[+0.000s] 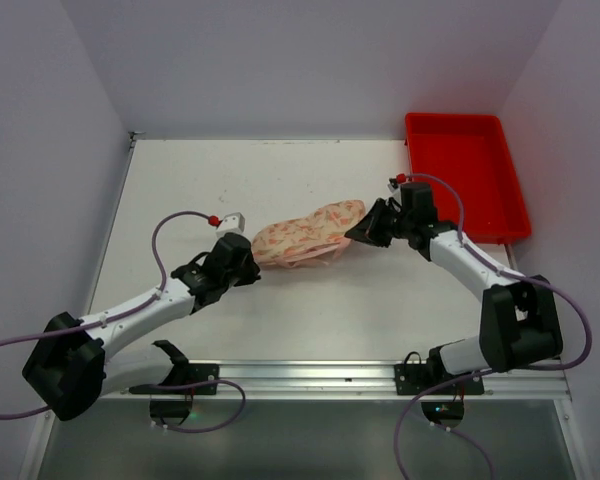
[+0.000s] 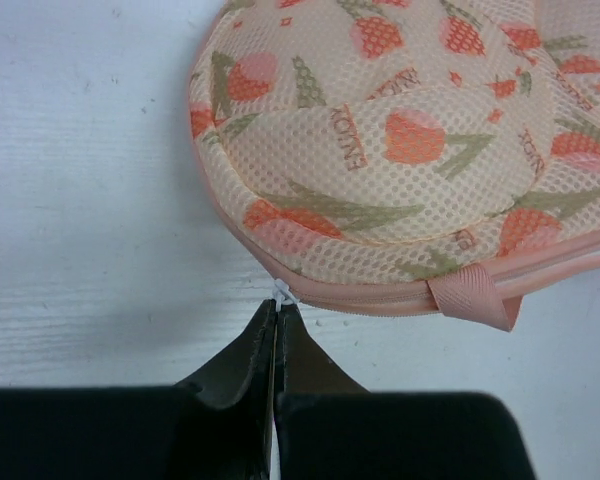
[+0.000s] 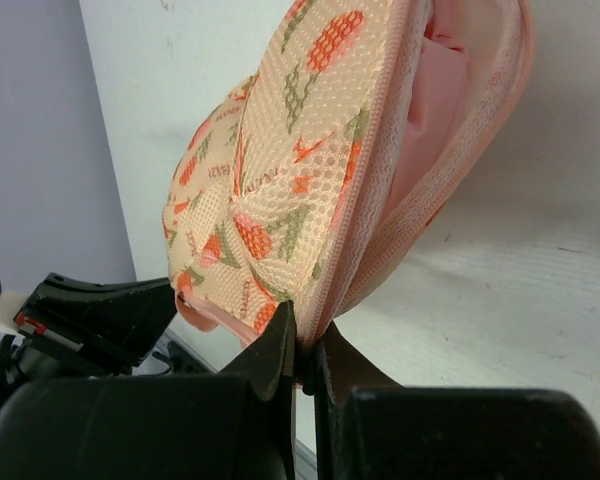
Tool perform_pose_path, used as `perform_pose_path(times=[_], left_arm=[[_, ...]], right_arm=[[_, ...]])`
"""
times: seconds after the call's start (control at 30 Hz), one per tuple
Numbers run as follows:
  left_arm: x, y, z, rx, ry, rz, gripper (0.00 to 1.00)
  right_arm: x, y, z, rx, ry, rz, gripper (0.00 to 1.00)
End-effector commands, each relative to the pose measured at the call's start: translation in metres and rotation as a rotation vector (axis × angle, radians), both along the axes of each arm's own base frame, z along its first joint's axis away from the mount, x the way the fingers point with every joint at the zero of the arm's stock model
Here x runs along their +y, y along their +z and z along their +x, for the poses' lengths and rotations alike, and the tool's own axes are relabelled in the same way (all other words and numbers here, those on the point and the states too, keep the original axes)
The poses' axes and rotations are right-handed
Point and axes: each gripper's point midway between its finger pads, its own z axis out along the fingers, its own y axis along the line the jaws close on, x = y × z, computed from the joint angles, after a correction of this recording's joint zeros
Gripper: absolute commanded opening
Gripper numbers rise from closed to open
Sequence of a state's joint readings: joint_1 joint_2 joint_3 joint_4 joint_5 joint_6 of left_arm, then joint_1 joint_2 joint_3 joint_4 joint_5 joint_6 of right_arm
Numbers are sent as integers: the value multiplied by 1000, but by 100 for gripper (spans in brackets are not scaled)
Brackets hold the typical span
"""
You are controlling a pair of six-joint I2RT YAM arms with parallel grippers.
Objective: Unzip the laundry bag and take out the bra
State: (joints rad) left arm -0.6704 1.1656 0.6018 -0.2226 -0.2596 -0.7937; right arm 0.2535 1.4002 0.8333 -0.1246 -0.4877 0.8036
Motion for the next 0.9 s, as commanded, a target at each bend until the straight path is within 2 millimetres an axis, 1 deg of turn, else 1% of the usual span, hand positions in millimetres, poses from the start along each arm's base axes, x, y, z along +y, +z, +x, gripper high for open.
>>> perform_pose_path(times=[0.0,0.03,0.07,0.1,0.13,0.17,0.2,0.23,0.27,0.3,0.33,0.37,0.4,0.43,0.47,0.5,0.53,0.57,0.6,0.63,0.67,0.7,0.73,0.83,0.87], left_arm=[[37,-12,-11,7,31,140,0],[29,-12,-14,-2,-28,110,0],[21,-12,-16,-8,-71,85,0],[14,-12,-18,-13,-112,61,0],[-1,-10,-21,-21,-182,1,0],[-10,-9,-24,-23,-219,-32,0],[-18,-7,-25,-26,-247,-61,0],[-30,-4,-25,-33,-268,-110,0],[-41,-2,-28,-39,-297,-131,0],[-51,3,-25,-63,-309,-156,0],[-65,7,-25,-61,-333,-196,0],[-78,7,-29,-53,-367,-210,0],[-86,8,-29,-49,-377,-220,0],[-98,8,-25,-40,-386,-233,0],[-110,8,-28,-37,-415,-245,0],[-118,9,-27,-35,-428,-259,0],[-131,9,-21,-30,-432,-281,0],[-141,10,-24,-19,-462,-300,0],[-149,11,-22,-16,-472,-309,0],[-160,12,-16,-9,-476,-317,0],[-168,12,-18,-2,-494,-322,0],[-174,12,-18,-2,-504,-323,0],[-182,14,-15,-1,-507,-330,0],[-194,17,-20,5,-530,-344,0],[-195,17,-19,3,-531,-345,0]], right_arm=[[-7,8,25,-60,67,-87,0],[-5,9,30,-63,76,-89,1],[0,1,33,-35,100,-77,3],[3,7,40,-47,103,-69,7],[6,7,45,-56,103,-67,22],[5,2,51,-47,76,-82,36],[5,3,55,-53,61,-97,46],[3,-1,55,-45,43,-121,53],[-5,-6,61,-39,-20,-166,59],[-10,-10,53,-30,-46,-175,66],[-12,-7,53,-53,-74,-168,79],[-14,-8,48,-43,-111,-154,83],[-20,-24,35,-14,-133,-169,86],[-19,-11,31,-59,-147,-146,89],[-19,-14,23,-58,-157,-137,90],[-16,-30,4,-12,-161,-125,91],[-10,-19,0,-51,-165,-87,93],[-6,-22,-9,-24,-181,-54,95],[4,-28,-22,-15,-159,-35,95],[9,-27,-27,-16,-161,-17,96],[15,-23,-32,-24,-158,7,97],[20,-26,-39,0,-168,32,98],[31,-21,-44,-6,-151,57,99],[47,-19,-47,10,-156,106,99],[51,-22,-46,26,-160,112,99]])
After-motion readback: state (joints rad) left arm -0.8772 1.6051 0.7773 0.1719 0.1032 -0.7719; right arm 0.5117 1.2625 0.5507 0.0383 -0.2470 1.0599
